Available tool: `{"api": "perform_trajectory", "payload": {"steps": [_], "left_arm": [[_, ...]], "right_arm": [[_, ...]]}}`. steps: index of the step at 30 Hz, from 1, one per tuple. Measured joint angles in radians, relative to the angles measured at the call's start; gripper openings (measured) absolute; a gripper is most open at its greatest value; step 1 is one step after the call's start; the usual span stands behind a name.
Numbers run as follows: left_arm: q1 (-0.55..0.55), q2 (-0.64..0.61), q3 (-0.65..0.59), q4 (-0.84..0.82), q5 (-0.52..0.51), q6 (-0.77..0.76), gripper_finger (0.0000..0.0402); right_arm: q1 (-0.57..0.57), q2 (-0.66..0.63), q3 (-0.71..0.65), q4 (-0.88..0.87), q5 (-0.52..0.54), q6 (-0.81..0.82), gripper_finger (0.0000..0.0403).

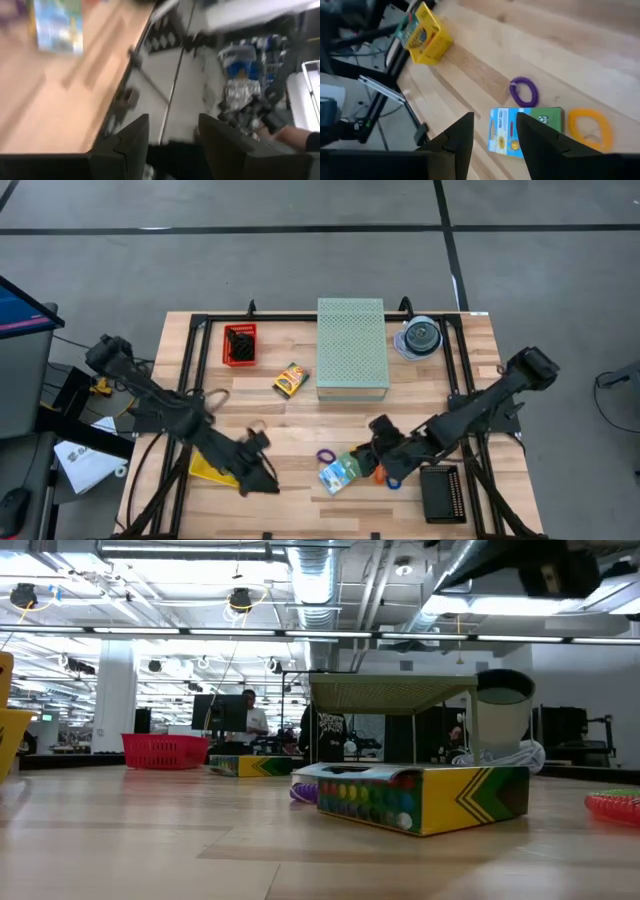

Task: Pick & Place Office Desk Supplies
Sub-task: Put the crayon box into the yellow bin

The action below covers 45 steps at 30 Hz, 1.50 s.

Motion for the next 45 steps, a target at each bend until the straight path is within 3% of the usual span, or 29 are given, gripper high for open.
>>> {"api": "perform_trajectory", "payload": {"steps": [5, 8, 11, 15, 20, 33, 45], "left_arm": [[0.061, 0.168, 0.000, 0.288, 0.120, -0.055, 0.0167], [0.113, 0.248, 0.000, 0.546, 0.150, -0.066, 0.0162], [0.182, 0.310, 0.003, 0.664, 0.156, -0.130, 0.0154], [0.246, 0.376, 0.042, 0.581, 0.169, -0.161, 0.0142], [0.248, 0.439, 0.056, 0.471, 0.201, -0.201, 0.0140], [0.222, 0.603, 0.057, 0.388, 0.194, -0.345, 0.0202], [0.211, 0.625, 0.056, 0.241, 0.119, -0.373, 0.0197]], "right_arm": [[-0.001, -0.063, 0.000, -0.004, 0.037, -0.017, 0.0146], [0.001, -0.088, 0.000, -0.005, 0.038, -0.046, 0.0146], [0.008, -0.109, 0.000, -0.005, 0.038, -0.079, 0.0146], [0.019, -0.127, 0.000, -0.008, 0.037, -0.109, 0.0146], [0.039, -0.150, 0.000, -0.049, 0.038, -0.115, 0.0146], [0.047, -0.156, 0.000, -0.086, 0.041, -0.123, 0.0146], [0.052, -0.156, 0.000, -0.089, 0.038, -0.139, 0.0146]]}}
